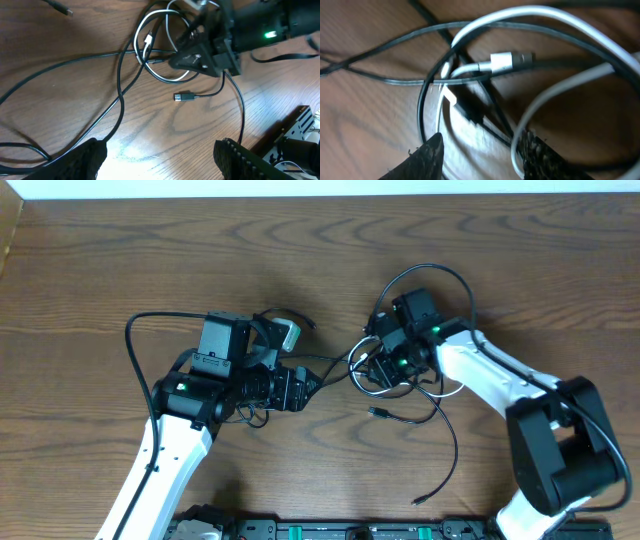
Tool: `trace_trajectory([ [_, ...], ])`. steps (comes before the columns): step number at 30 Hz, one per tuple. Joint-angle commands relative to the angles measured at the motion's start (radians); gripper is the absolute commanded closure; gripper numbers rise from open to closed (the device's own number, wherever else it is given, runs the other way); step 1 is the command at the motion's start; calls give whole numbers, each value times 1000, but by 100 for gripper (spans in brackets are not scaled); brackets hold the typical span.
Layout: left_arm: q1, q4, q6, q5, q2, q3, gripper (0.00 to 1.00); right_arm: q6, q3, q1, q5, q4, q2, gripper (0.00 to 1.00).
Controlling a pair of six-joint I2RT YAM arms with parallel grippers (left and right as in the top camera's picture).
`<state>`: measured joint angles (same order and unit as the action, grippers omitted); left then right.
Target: Untangle cables
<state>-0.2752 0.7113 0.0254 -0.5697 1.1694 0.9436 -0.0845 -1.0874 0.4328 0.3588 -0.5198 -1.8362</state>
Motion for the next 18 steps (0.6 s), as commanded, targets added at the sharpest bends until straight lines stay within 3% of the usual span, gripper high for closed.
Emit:
trace_trajectory([
  [1, -1, 9, -10, 6, -5, 5, 25, 21, -14, 12, -2, 35, -27, 54],
  [8, -1, 10, -10, 6, -5, 5, 25, 62, -14, 12, -50, 80, -31, 56],
  [18, -2, 14, -6, 5, -5, 5, 25, 139, -13, 13, -129, 82, -31, 71],
])
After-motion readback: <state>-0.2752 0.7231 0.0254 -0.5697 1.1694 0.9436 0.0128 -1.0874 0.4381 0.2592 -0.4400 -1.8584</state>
